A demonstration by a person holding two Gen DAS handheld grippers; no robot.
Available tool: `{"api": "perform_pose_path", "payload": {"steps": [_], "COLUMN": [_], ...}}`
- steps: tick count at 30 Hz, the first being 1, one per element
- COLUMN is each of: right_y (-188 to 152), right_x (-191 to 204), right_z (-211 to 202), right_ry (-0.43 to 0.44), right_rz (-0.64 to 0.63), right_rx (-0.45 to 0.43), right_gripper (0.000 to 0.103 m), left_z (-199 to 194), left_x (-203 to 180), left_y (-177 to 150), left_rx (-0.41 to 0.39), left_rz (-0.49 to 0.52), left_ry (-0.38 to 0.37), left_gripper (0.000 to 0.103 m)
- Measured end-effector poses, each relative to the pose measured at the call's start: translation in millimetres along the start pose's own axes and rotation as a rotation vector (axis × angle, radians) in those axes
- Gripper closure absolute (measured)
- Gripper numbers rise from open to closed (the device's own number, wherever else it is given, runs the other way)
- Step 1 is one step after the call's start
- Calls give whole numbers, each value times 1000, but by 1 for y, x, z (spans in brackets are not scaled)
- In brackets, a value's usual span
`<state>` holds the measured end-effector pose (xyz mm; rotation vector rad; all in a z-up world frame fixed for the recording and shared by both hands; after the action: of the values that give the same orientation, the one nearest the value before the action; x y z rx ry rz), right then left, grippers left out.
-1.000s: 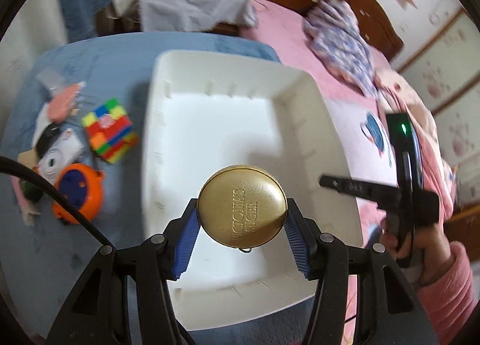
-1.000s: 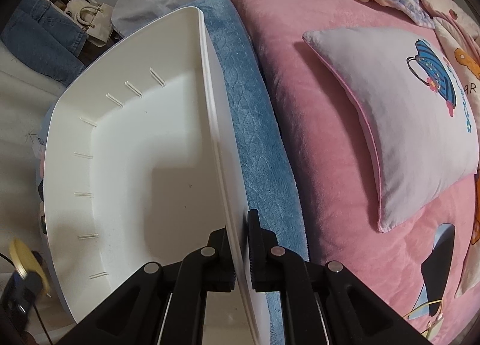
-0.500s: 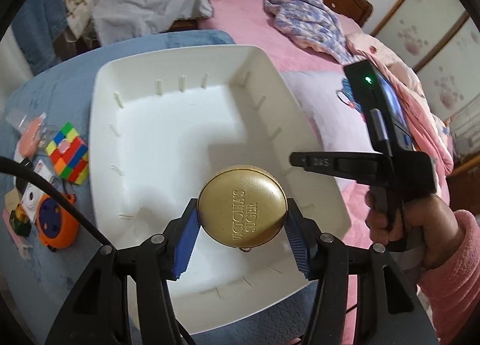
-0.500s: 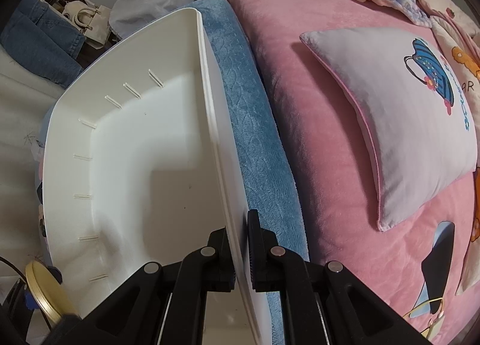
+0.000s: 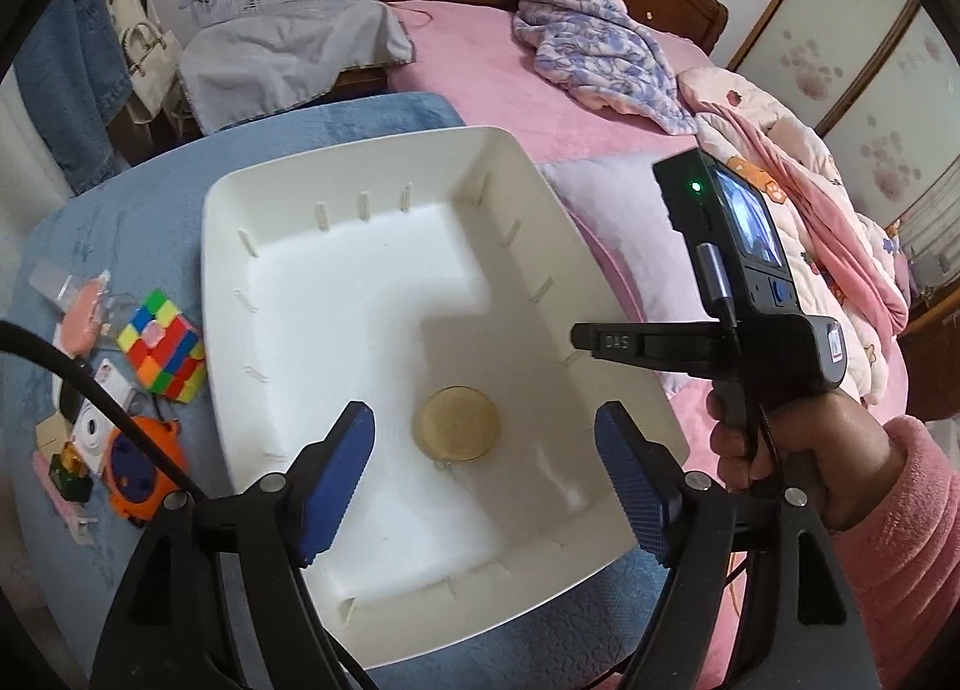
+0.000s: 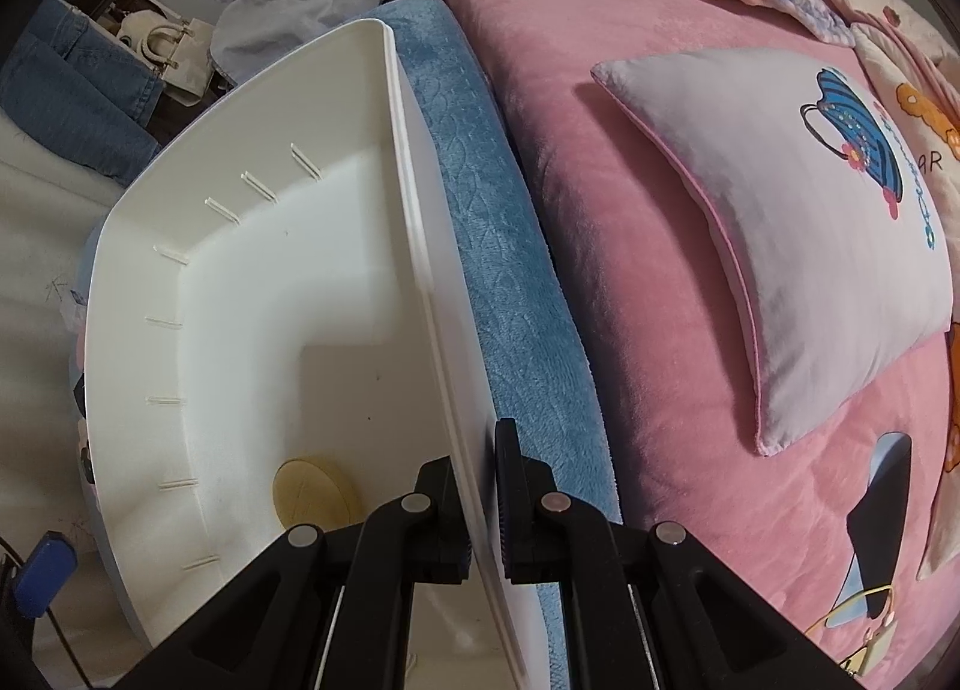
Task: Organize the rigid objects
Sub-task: 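Move the left tool back to the orange-and-blue reel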
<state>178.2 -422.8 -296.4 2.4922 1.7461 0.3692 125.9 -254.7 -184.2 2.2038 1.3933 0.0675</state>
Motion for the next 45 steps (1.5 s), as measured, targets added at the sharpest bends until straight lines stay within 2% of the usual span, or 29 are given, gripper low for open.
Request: {"api": "perform_pose_path", "payload": {"steps": [14,19,23,31,45], "right_y": [-1,-1,-1,0,-1], "right_x": [3,6,7,9,10], "right_z": [-2,-5,-4,-3,-1], "right_ry": [-10,-23,-28,-54,-107], "right_rz": [-19,-39,-39,-40,-24], "right_rx": [-10,-13,-10,-2,26], "right_gripper": [97,97,97,97,97], "left_z": [-31,-33,-30,-9,41], "left_x": [84,114,134,172,222], "left_y": [-14,-23,-28,-40,-63], "left_rx": [-21,-4,11,83,240], "left_rz": [-204,-254,-295,-348,-430], "left_ry": [165,239,269,294,293], "left_gripper": [21,21,21,21,21]}}
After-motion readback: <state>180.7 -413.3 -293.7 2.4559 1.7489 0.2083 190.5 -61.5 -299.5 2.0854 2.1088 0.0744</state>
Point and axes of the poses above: each gripper's, at about its wrist camera, not at the fingertips, and z roughly the way its jaws point, x to its left, y to its top, the point moved 4 cm from there along z, roughly the way its jaws point, and after that the axes turned 2 degrees about -x, right-handed, at the moved point
